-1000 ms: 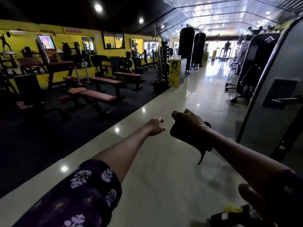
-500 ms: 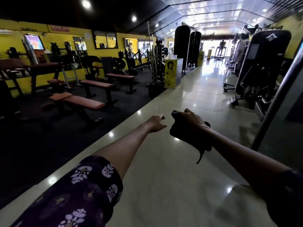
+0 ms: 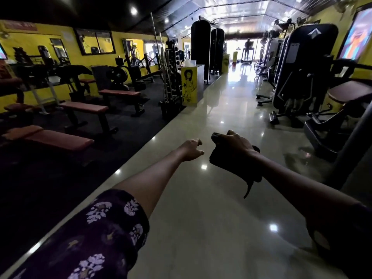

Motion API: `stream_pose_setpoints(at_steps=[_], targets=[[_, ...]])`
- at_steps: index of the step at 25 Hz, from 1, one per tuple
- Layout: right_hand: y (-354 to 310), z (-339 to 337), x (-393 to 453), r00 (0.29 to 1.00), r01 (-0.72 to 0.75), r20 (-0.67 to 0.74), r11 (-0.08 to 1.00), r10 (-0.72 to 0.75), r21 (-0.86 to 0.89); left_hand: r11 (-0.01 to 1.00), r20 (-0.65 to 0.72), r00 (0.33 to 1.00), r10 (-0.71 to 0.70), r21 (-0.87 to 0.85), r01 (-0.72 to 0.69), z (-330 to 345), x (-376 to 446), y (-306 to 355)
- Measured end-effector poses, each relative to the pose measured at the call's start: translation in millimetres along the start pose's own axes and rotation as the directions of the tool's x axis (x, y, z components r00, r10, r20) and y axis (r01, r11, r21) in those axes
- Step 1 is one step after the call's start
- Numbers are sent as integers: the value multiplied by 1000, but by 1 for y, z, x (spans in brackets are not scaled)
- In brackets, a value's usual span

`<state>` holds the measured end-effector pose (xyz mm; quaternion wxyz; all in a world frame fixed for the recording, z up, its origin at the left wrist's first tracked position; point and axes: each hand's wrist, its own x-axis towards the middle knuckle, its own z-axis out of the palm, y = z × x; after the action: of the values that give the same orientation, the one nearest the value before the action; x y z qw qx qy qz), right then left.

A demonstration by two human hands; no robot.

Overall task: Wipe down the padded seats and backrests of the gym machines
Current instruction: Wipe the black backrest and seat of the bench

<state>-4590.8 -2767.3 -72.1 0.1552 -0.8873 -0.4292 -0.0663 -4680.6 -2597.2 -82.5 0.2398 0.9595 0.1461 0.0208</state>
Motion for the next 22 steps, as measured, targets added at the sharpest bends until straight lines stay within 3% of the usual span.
stream_pose_setpoints(at_steps=[1, 5, 9, 12, 17, 22], targets=[[18, 10, 29, 998, 49, -26, 998, -49, -32, 1000, 3, 1000, -4, 7, 4, 2, 30, -5], [78, 15, 130, 998, -30, 53, 999, 30, 12, 998, 21, 999, -47, 33, 46, -7, 150, -13], [132, 21, 238, 999, -25, 24, 999, 24, 28, 997, -3, 998, -69, -33, 69, -18, 254, -18], [166, 43, 305, 994, 11, 110, 1000, -13, 16, 993, 21, 994, -110, -36, 111, -17, 333, -36], [233, 73, 437, 993, 88, 85, 994, -83, -59, 991, 0, 993, -122, -54, 122, -29, 483, -73], [295, 89, 584, 997, 73, 34, 996, -71, -43, 989, -12, 991, -131, -78, 129, -61, 643, -98]])
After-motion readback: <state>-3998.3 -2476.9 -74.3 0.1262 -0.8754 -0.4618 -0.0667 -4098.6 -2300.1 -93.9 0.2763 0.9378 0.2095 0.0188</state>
